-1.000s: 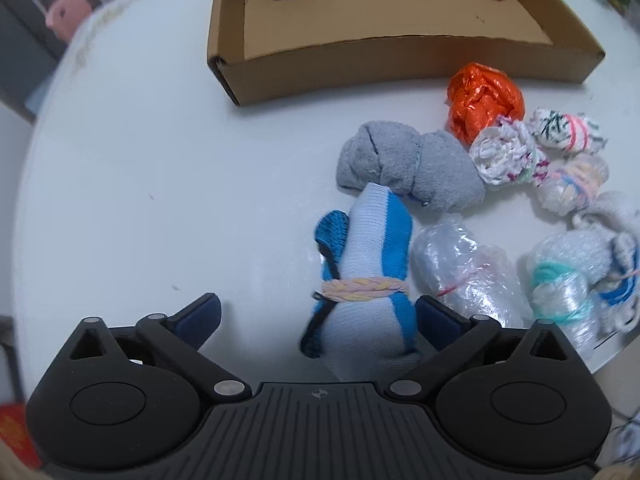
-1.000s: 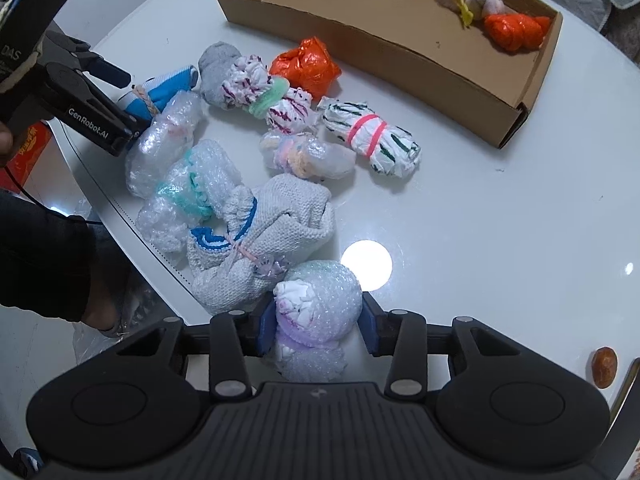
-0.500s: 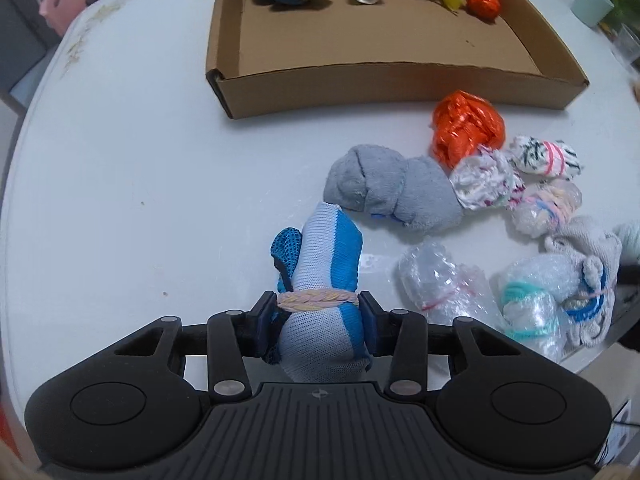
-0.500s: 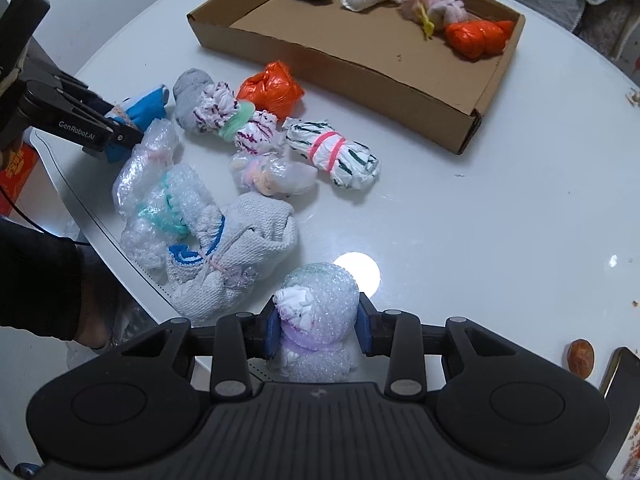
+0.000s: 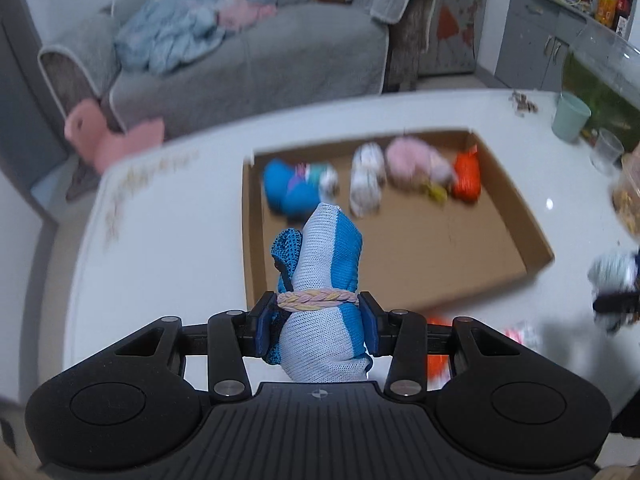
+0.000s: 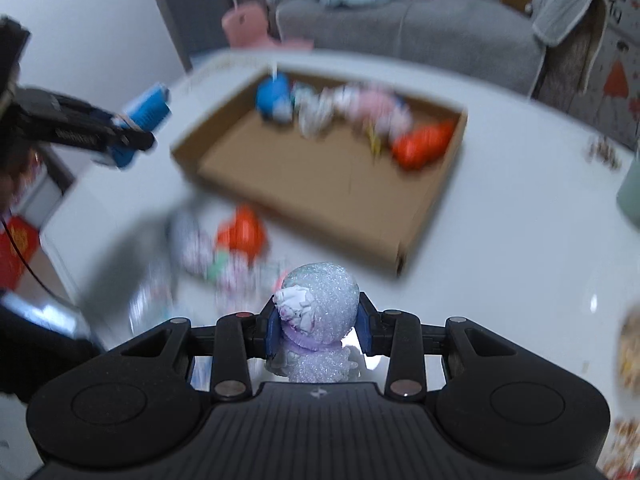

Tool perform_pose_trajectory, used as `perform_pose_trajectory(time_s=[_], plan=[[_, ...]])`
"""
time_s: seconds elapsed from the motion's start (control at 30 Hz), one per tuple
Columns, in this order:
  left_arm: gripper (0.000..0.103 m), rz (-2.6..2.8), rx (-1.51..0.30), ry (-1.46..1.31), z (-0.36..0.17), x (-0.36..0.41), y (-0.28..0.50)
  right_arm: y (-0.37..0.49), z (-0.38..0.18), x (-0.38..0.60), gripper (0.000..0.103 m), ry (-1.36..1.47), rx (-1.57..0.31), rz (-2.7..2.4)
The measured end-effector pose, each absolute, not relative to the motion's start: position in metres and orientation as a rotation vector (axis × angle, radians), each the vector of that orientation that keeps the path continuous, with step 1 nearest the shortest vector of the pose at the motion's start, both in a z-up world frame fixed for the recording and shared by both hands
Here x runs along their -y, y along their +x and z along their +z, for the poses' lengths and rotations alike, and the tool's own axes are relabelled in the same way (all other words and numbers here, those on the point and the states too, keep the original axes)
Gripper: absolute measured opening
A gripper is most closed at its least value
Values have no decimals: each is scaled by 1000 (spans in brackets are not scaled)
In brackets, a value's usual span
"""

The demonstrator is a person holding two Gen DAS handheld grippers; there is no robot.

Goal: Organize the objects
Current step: 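Place both items into the tray and open both grippers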

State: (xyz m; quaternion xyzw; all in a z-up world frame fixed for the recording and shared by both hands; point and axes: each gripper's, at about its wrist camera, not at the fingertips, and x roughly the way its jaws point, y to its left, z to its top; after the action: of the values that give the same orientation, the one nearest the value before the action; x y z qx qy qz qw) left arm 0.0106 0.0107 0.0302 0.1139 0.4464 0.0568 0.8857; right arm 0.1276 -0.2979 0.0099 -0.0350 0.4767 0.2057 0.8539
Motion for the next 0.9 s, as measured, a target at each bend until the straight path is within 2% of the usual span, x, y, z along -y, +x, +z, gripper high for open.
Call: perform_pose_trajectory(time_s=[0.1,0.27,0.6,0.9], plan=[[49,117,-903,251,37,-11,34,156,34,289,33,-87,-923,451],[49,120,-920,245,15,-23,79,208,49,259,33,-146,-845,506],[50,130,-1052,286,-56,-51,119,287,-24,203,33,-200,-910,599],[51,144,-1068,269,-68,-60,121,314,-64,174,34,-283,-975,641]])
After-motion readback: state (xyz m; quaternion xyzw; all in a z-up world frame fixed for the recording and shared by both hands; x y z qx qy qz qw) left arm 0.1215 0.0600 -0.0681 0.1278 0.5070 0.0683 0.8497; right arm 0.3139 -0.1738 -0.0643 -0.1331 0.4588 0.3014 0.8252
